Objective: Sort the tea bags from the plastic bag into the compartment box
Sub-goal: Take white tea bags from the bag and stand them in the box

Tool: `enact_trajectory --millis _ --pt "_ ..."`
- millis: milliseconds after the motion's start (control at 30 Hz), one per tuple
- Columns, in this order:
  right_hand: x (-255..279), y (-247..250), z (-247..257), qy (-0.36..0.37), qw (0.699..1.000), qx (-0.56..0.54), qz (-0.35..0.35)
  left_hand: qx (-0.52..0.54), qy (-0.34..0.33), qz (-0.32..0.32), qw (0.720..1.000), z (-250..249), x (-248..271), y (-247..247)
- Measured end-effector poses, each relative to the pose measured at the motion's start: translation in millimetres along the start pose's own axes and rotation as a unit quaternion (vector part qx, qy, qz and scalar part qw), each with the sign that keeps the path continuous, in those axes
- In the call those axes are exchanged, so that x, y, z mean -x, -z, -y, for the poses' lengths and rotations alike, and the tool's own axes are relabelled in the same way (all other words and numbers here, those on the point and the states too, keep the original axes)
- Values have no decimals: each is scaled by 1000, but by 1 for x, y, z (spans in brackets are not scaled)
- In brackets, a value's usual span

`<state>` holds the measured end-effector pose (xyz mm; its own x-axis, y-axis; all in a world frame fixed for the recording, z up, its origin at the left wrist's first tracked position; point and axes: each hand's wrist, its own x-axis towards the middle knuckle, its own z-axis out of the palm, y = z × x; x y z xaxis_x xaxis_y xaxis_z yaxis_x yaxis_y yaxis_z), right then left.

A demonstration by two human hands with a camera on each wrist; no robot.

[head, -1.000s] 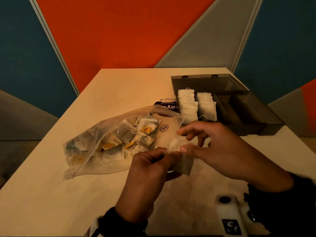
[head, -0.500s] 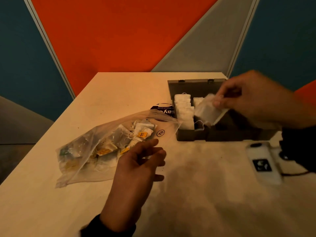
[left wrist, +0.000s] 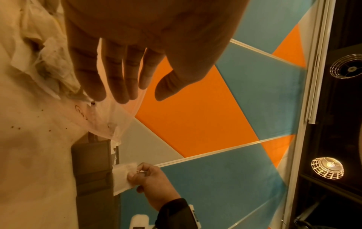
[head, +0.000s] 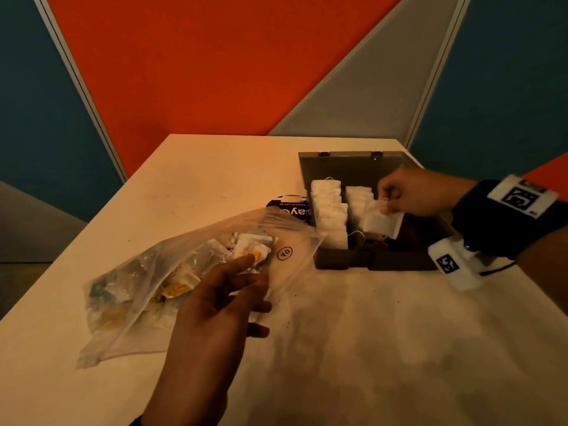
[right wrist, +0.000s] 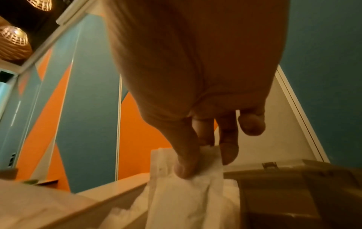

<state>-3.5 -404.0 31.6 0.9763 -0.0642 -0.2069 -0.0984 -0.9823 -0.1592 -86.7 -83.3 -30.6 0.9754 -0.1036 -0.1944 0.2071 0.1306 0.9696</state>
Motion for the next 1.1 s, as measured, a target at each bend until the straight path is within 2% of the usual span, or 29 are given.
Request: enact_trajectory --millis 167,500,700,800,900,967,1100 --pt "-22 -20 0 -8 996 56 70 14 -17 -26 999 -5 -3 5" --pt "-49 -14 10 -29 993 81 79 36 -54 -60 996 -18 -3 14" --pt "-49 -27 17 -55 970 196 135 32 -63 -58 996 -24 -2 15" --pt "-52 -25 20 -61 960 247 121 30 -63 -52 996 -25 -3 17" --pt "-51 -21 24 -71 958 253 112 30 -63 -49 996 -27 1 22" --pt "-45 -14 33 -68 967 221 106 28 -64 -46 996 -28 3 25" --pt "-17 10 74 20 993 115 17 22 -48 -47 998 -27 3 32"
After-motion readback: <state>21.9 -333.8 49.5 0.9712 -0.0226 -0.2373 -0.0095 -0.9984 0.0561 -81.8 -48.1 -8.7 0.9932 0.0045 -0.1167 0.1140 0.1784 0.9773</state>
